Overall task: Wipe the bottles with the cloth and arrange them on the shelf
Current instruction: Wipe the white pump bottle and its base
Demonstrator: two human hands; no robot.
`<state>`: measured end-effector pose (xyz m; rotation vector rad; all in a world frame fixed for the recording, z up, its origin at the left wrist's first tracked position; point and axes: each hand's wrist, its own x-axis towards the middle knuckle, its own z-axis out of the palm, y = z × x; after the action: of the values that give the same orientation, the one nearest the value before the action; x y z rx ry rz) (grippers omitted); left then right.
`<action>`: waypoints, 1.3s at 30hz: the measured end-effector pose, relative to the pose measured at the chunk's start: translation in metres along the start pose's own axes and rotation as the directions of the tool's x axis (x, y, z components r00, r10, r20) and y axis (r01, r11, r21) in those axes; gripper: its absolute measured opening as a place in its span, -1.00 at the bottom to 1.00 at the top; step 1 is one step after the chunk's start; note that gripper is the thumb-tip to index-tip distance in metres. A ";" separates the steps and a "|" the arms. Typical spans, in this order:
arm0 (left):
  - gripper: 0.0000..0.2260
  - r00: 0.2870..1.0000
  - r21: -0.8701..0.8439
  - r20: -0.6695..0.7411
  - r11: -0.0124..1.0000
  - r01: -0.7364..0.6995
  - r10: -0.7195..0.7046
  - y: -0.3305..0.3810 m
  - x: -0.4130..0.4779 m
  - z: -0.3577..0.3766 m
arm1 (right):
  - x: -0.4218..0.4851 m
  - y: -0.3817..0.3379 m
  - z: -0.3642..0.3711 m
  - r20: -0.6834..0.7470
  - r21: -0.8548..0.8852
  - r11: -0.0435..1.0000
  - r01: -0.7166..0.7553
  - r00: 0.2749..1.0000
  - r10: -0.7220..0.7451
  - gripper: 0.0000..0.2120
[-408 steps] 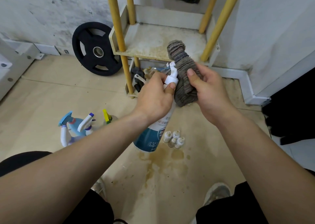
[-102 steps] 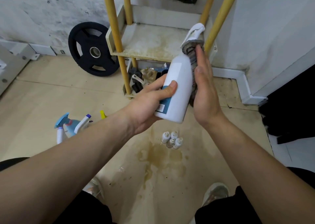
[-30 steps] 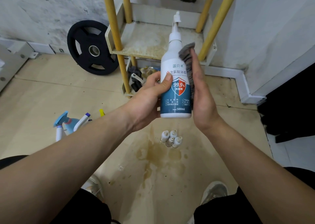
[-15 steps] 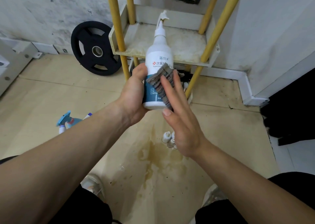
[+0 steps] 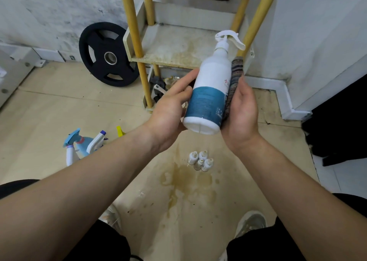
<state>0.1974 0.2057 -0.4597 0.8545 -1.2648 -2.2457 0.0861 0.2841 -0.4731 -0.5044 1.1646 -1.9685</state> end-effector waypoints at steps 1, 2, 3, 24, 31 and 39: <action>-0.66 1.000 -0.042 0.016 0.999 0.021 -0.020 0.000 0.000 0.000 | -0.001 -0.001 0.001 0.003 0.001 1.000 -0.005 1.000 0.005 -0.39; -0.69 0.998 -0.078 0.033 0.996 0.050 -0.048 -0.001 -0.001 0.000 | -0.002 -0.002 0.003 -0.004 -0.005 1.000 -0.003 1.000 0.003 -0.39; -0.69 0.995 -0.112 0.053 0.990 0.090 -0.085 -0.002 -0.001 0.001 | -0.003 -0.003 0.005 -0.010 -0.015 1.000 0.007 1.000 -0.007 -0.39; -0.66 0.995 -0.098 0.069 0.993 -0.058 0.065 0.017 0.007 -0.021 | -0.043 0.014 0.009 0.454 -0.748 0.486 0.452 0.883 -0.121 -0.38; -0.64 0.993 -0.029 0.090 0.997 -0.077 0.079 0.014 0.001 -0.014 | -0.034 0.015 0.004 0.362 -0.693 0.624 0.360 0.923 -0.131 -0.40; -0.63 1.000 -0.048 -0.020 0.999 -0.019 0.018 0.007 -0.001 -0.003 | -0.011 0.008 0.003 0.128 -0.282 0.943 0.174 0.981 -0.143 -0.40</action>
<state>0.2002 0.2010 -0.4545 0.8416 -1.1997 -2.2388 0.0985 0.2891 -0.4784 -0.8709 1.3926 -1.8837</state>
